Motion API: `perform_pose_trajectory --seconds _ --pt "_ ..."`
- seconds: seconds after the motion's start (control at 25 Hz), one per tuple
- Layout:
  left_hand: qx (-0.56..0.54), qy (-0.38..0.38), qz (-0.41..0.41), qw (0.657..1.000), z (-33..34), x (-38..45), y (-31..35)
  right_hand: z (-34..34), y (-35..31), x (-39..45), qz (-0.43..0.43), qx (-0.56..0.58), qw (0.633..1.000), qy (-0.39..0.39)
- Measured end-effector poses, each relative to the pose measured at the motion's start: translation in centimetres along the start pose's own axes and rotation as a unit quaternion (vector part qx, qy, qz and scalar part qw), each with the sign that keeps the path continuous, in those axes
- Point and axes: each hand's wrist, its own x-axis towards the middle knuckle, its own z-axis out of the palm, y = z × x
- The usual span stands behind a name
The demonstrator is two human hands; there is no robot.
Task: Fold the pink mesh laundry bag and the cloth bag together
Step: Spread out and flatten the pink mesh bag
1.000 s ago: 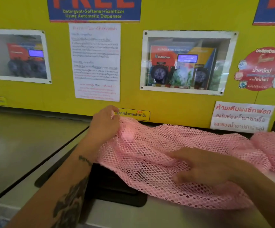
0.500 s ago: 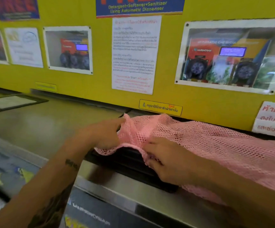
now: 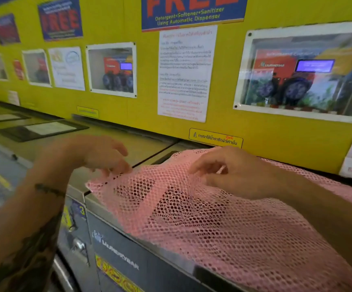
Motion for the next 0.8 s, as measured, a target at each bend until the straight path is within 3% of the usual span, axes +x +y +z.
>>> perform_pose_trajectory --seconds 0.08,0.16,0.2,0.28,0.36,0.44,0.48,0.56,0.68,0.8 --pt "-0.019 0.114 -0.003 0.993 0.4 0.7 0.8 -1.1 3.2 1.2 0.064 -0.1 0.991 0.059" --pt "-0.112 0.205 0.075 0.97 2.1 1.9 3.1 -1.1 5.5 1.7 0.15 -0.139 0.979 -0.017" --pt "-0.153 0.205 0.122 0.959 3.4 2.4 4.6 -0.5 6.2 1.8 0.183 -0.172 0.964 -0.084" --pt "-0.154 0.117 0.178 0.965 6.0 3.5 6.7 1.0 6.6 1.2 0.195 -0.237 0.934 -0.18" --pt "-0.109 -0.028 0.167 0.98 7.3 3.8 7.6 1.0 5.1 0.1 0.169 -0.238 0.927 -0.236" --pt "-0.05 -0.103 0.149 0.982 6.2 4.0 7.1 -0.9 3.4 -0.7 0.172 -0.216 0.919 -0.28" --pt "-0.011 -0.105 0.152 0.983 5.1 4.2 7.0 -2.2 2.7 -0.7 0.192 -0.216 0.917 -0.274" --pt "0.007 -0.034 0.168 0.985 3.2 5.2 7.3 -4.2 2.5 0.3 0.212 -0.228 0.928 -0.207" --pt "-0.094 0.099 0.183 0.974 2.4 9.4 8.5 -5.2 4.7 4.9 0.205 -0.231 0.95 -0.043" --pt "-0.094 0.108 0.151 0.978 5.3 14.1 9.7 -4.5 7.3 10.0 0.21 -0.257 0.943 0.028"
